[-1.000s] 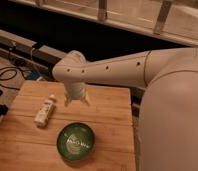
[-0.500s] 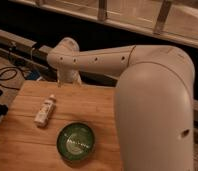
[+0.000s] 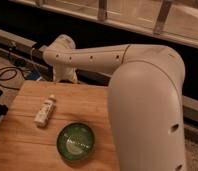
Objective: Place the bottle in the ceramic bowl
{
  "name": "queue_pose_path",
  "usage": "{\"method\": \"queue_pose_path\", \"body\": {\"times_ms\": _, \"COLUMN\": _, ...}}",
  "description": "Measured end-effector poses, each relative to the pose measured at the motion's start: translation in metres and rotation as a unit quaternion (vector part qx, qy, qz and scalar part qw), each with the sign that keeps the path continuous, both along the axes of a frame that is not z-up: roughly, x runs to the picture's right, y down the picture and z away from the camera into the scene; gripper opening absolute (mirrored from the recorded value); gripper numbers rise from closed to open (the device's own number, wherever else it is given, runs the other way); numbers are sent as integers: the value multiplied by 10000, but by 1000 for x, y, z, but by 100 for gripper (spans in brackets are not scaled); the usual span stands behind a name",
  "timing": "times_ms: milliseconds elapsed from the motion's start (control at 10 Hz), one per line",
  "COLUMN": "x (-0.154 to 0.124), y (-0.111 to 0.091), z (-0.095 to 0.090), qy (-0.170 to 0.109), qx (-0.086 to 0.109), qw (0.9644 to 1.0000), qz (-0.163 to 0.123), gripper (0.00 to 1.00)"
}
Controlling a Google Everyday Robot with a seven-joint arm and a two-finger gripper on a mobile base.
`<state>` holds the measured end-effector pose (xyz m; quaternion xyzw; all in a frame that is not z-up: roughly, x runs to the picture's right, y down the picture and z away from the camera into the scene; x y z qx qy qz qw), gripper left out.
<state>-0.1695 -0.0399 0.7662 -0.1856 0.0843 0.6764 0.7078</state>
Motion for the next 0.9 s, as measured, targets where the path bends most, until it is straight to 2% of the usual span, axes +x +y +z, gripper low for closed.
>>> {"method": "queue_pose_path", "body": {"times_ms": 300, "x": -11, "y": 10, "z": 10, "qy": -180, "qx": -274, "qw": 9993, "qz": -195, "gripper": 65}}
{"method": "queue_pose_path", "body": {"times_ms": 400, "x": -29, "y": 20, "z": 14, "qy": -341, "qx": -415, "qw": 9981, "qz": -308, "gripper": 65}}
{"method": "queue_pose_path", "body": {"times_ms": 600, "x": -73, "y": 34, "z": 28, "qy": -674, "qx": -646, "qw": 9945, "qz": -469, "gripper": 65}}
{"method": "queue_pose_path", "body": {"times_ms": 700, "x": -102, "y": 47, "z": 31, "qy": -978, "qx": -805, "qw": 9908, "qz": -483, "gripper": 65}}
{"method": "queue_pose_path", "body": {"times_ms": 900, "x": -122, "y": 66, "z": 37, "qy": -1344, "qx": -915, "qw": 9861, "qz": -347, "gripper": 65}}
